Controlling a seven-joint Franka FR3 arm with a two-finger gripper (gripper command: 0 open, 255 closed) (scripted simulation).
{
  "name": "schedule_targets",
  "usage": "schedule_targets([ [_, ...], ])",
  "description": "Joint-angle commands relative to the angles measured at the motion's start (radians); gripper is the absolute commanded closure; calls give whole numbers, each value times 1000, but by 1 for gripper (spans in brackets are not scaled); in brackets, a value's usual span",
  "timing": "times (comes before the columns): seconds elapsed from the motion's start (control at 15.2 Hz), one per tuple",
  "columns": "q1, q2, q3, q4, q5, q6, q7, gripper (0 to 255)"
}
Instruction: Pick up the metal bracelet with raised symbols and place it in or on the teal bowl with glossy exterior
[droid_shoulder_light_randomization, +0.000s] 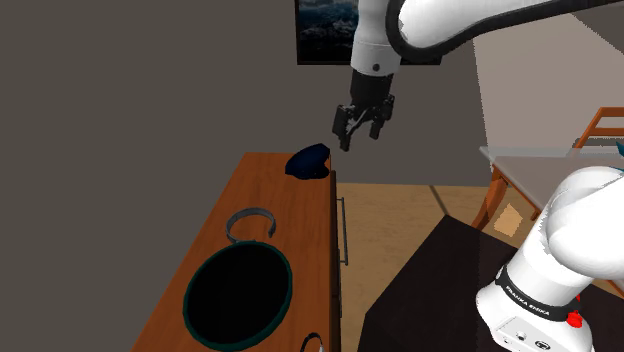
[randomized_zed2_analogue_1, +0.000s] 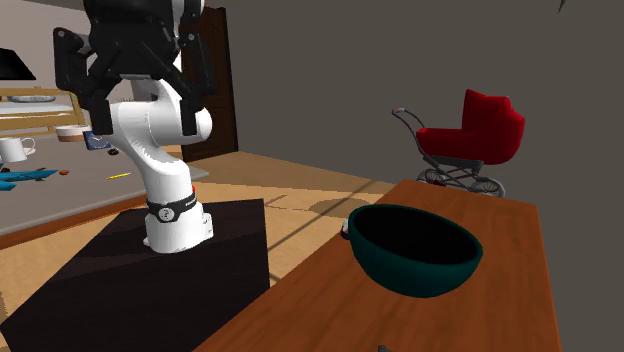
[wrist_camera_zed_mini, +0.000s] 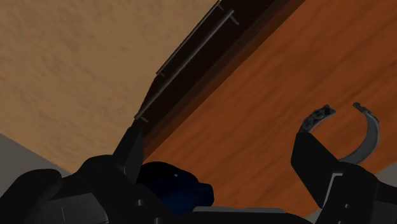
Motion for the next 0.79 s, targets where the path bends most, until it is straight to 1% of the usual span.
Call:
schedule_targets([
  [0.0, -6, 67, 27, 11, -7, 54, 33, 0],
  [0.2, -12, 168, 74, 38, -26, 123, 98, 0],
  [0.4, -19, 277, 118, 76, -61, 185, 170, 0],
  [0.73, -20, 476, 175, 169, -159, 264, 306, 0],
])
